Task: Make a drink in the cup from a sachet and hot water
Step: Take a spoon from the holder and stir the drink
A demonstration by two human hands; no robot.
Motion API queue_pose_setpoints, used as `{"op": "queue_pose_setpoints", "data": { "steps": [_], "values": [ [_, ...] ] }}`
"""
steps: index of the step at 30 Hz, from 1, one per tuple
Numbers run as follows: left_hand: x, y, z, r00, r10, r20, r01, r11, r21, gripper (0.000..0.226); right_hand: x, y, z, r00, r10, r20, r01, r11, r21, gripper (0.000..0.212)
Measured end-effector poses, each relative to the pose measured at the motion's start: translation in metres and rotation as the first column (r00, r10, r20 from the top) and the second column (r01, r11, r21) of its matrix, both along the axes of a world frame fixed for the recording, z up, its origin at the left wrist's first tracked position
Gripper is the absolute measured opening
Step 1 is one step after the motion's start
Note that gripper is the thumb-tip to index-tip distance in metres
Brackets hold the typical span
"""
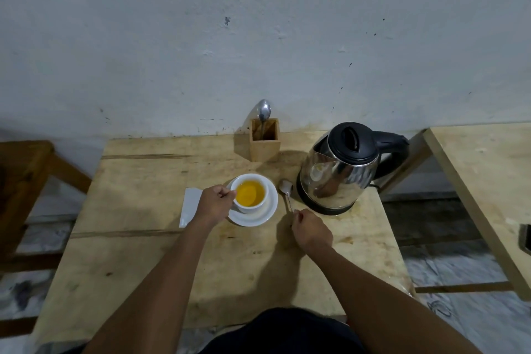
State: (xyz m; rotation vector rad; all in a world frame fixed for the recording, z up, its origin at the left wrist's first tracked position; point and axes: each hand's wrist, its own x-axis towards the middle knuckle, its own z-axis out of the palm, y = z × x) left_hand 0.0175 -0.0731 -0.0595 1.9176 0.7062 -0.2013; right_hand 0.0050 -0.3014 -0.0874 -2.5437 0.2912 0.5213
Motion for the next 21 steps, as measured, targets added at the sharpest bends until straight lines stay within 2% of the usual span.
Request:
{"op": "queue_pose_setpoints", "data": {
  "steps": [5,9,13,21],
  "values": [
    [0.0009,-0.0036,0.0003,1.0,-0.015,-0.016,0.016,0.998,0.059,0.023,0.0028,-0.0033,-0.0014,0.999,0.014,0.039,-0.013,1.0,-0.015,0.03],
    [0.0026,-0.0038,0.0024,0.999,-0.028,-0.032,0.032,0.993,0.116,0.025,0.0037,-0.0067,-0.0008,0.996,0.078,0.049,-0.073,0.994,-0.085,0.029],
    [0.004,-0.006,0.0043,0.998,-0.04,-0.038,0.046,0.984,0.17,0.029,0.0057,-0.008,-0.0012,0.991,0.12,0.055,-0.117,0.991,-0.063,0.027],
    [0.0053,-0.0065,0.0024,0.999,-0.005,-0.041,0.012,0.985,0.174,0.026,0.0083,-0.0049,-0.004,0.982,0.178,0.064,-0.175,0.983,-0.055,0.024]
  ]
}}
